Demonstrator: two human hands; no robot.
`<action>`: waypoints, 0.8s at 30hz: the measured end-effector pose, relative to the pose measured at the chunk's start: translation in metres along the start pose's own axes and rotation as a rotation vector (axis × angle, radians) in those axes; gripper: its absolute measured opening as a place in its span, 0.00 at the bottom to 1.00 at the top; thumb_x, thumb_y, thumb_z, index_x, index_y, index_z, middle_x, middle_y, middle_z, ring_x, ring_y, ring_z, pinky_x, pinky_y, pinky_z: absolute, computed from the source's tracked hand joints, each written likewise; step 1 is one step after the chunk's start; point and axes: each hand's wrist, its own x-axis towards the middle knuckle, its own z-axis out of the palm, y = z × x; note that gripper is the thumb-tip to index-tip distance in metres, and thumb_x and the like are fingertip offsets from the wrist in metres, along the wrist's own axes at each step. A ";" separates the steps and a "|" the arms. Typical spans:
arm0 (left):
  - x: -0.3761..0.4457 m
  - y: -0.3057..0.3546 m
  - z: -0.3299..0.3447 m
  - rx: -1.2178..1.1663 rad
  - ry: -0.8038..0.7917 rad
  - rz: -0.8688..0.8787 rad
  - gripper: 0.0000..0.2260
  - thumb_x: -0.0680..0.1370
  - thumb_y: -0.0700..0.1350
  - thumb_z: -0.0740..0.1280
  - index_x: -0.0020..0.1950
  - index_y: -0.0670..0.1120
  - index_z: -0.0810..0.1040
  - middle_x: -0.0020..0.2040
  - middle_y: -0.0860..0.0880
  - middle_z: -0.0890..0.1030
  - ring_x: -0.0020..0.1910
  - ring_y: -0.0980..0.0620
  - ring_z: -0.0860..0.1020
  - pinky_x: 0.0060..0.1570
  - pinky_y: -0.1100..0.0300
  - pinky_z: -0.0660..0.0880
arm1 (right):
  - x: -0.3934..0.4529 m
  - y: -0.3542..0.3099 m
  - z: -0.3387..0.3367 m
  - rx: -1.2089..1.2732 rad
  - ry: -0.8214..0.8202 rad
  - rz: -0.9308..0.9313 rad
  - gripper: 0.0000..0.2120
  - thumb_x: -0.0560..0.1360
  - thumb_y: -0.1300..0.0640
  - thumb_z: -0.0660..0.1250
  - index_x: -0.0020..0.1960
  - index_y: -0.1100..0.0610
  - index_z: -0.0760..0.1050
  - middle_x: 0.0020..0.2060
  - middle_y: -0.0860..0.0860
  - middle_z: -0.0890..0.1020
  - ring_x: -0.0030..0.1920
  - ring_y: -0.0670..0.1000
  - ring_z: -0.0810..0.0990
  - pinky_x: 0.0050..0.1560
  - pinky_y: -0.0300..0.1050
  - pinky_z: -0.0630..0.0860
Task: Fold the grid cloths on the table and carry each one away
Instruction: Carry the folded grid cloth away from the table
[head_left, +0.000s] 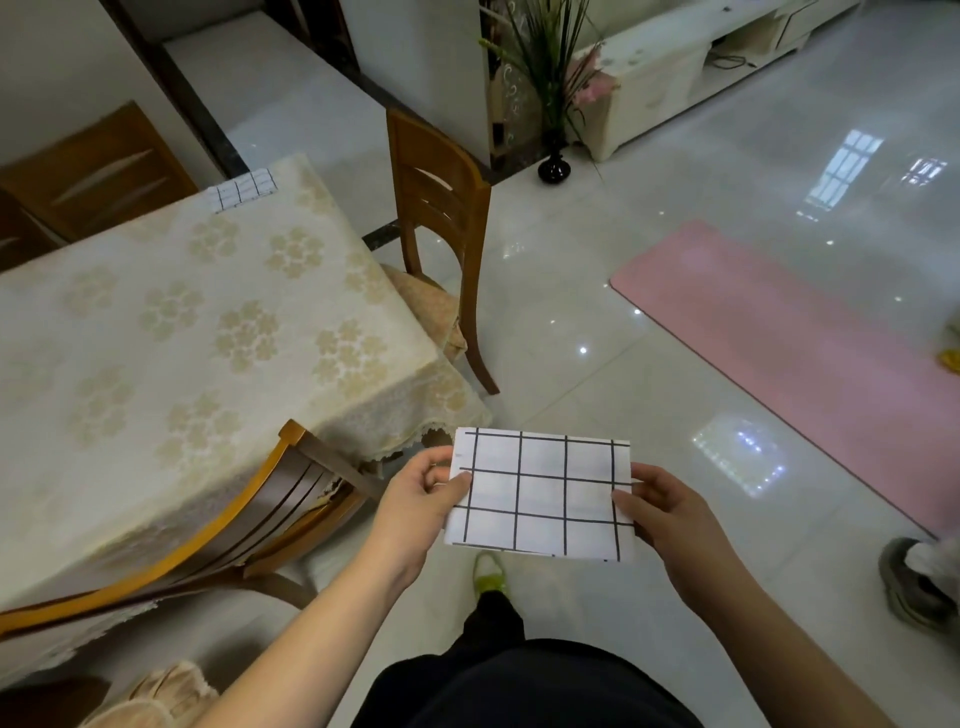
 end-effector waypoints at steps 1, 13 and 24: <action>0.009 0.005 0.001 -0.005 -0.002 0.006 0.10 0.77 0.37 0.68 0.57 0.47 0.80 0.42 0.41 0.79 0.44 0.44 0.81 0.51 0.47 0.77 | 0.009 -0.006 0.001 -0.007 -0.001 0.000 0.11 0.77 0.64 0.67 0.56 0.53 0.79 0.46 0.55 0.85 0.47 0.53 0.85 0.45 0.44 0.79; 0.159 0.072 0.000 -0.083 -0.011 0.023 0.10 0.78 0.35 0.67 0.56 0.46 0.79 0.40 0.45 0.81 0.40 0.49 0.81 0.42 0.54 0.77 | 0.145 -0.094 0.036 -0.064 0.033 -0.029 0.12 0.76 0.64 0.69 0.54 0.50 0.77 0.37 0.48 0.81 0.37 0.41 0.82 0.38 0.34 0.76; 0.263 0.141 -0.004 -0.025 -0.044 0.090 0.12 0.77 0.36 0.68 0.58 0.48 0.79 0.39 0.49 0.83 0.41 0.50 0.82 0.41 0.57 0.77 | 0.244 -0.156 0.060 -0.099 0.042 -0.030 0.13 0.75 0.60 0.70 0.58 0.49 0.77 0.43 0.53 0.81 0.40 0.43 0.80 0.41 0.35 0.75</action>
